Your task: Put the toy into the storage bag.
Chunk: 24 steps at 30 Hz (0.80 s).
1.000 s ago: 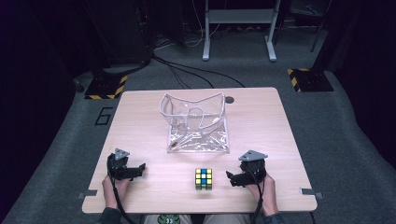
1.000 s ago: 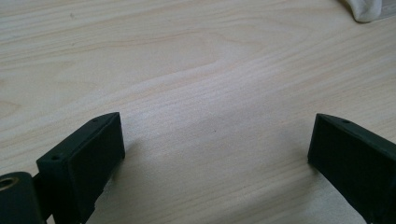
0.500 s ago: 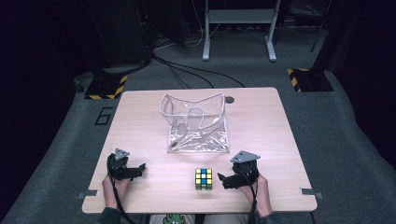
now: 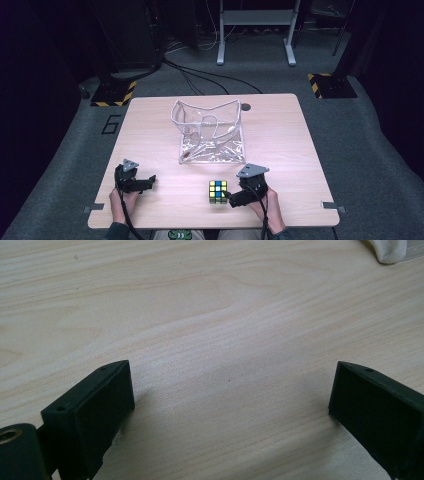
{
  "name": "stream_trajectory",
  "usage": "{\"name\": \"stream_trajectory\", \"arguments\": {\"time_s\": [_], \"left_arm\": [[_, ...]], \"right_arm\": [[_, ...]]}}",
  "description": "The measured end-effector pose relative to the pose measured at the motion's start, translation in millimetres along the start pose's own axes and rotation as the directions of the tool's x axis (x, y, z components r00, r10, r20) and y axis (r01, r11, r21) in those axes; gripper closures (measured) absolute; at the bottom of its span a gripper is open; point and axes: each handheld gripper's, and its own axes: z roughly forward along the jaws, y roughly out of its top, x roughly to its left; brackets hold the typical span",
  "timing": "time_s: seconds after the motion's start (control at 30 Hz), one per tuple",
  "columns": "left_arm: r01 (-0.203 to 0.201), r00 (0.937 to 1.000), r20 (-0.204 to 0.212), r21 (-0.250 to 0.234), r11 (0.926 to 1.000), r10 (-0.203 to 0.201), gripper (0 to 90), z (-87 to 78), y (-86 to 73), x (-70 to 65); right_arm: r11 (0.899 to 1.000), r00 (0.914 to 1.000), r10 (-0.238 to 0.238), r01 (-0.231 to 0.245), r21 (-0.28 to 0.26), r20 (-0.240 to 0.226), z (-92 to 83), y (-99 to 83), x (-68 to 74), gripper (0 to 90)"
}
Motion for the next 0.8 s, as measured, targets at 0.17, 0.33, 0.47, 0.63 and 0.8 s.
{"name": "stream_trajectory", "arguments": {"time_s": [0.17,0.33,0.47,0.63,0.8], "left_arm": [[0.0,1.0,0.0,0.0,1.0,0.0,4.2,0.0,0.0,0.0],[0.0,1.0,-0.001,0.001,1.0,0.0,4.2,-0.1,0.0,-0.1],[0.0,1.0,-0.001,0.0,1.0,0.0,4.2,0.0,0.0,0.0],[0.0,1.0,-0.001,0.0,1.0,0.0,4.2,0.0,0.0,0.0],[0.0,1.0,-0.001,0.0,1.0,0.0,4.2,0.0,0.0,0.0]], "right_arm": [[0.999,0.9969,-0.053,0.053,-0.009,-0.059,9.6,3.3,8.5,0.0],[0.995,0.9905,-0.099,0.099,-0.006,-0.095,20.5,5.9,17.4,0.0],[0.996,0.989,-0.092,0.094,0.012,-0.116,30.2,5.9,18.9,0.0],[0.996,0.989,-0.076,0.081,0.041,-0.127,38.6,4.7,18.7,0.0],[0.994,0.9864,-0.091,0.098,0.051,-0.137,43.5,3.2,19.1,10.4]]}}
